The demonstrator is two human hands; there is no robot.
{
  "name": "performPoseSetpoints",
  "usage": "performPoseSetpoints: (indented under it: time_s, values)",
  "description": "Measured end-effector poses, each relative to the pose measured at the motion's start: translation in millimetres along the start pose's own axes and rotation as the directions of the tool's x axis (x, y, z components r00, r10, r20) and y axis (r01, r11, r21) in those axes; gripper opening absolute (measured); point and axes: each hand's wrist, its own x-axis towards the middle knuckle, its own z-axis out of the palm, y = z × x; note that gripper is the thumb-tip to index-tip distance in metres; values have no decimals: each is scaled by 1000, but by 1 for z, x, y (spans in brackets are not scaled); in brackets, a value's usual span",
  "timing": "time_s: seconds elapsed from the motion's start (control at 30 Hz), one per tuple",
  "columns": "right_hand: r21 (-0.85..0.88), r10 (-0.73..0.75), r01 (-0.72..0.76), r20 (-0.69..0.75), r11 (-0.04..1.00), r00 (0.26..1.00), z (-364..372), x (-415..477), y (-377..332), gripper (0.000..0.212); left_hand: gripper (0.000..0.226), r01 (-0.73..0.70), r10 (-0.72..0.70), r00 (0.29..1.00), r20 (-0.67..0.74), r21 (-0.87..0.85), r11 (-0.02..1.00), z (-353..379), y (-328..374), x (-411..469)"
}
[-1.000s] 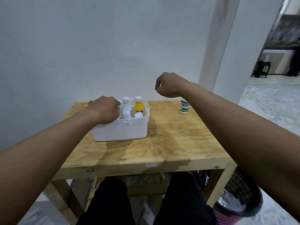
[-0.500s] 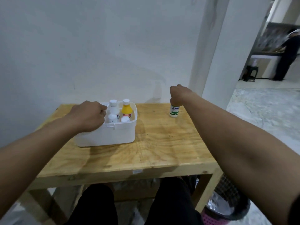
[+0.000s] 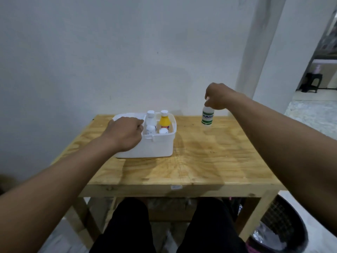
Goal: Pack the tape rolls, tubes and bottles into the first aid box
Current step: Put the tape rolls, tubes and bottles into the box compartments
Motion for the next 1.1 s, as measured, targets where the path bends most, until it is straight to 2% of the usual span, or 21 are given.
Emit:
performPoseSetpoints:
  time_s: [0.23,0.47,1.1]
  values:
    - [167,-114,116,-26,979,993,-65,-18,-51,24,40,-73,85,990,-114,103,992,4,4,-33]
    - [274,-211,216,-50,937,976,-91,-36,-97,22,47,-52,70,993,-94,185,981,12,10,-50]
    - [171,-287,266,108,949,952,-16,-39,-146,24,59,-65,83,990,-118,152,986,27,8,-61]
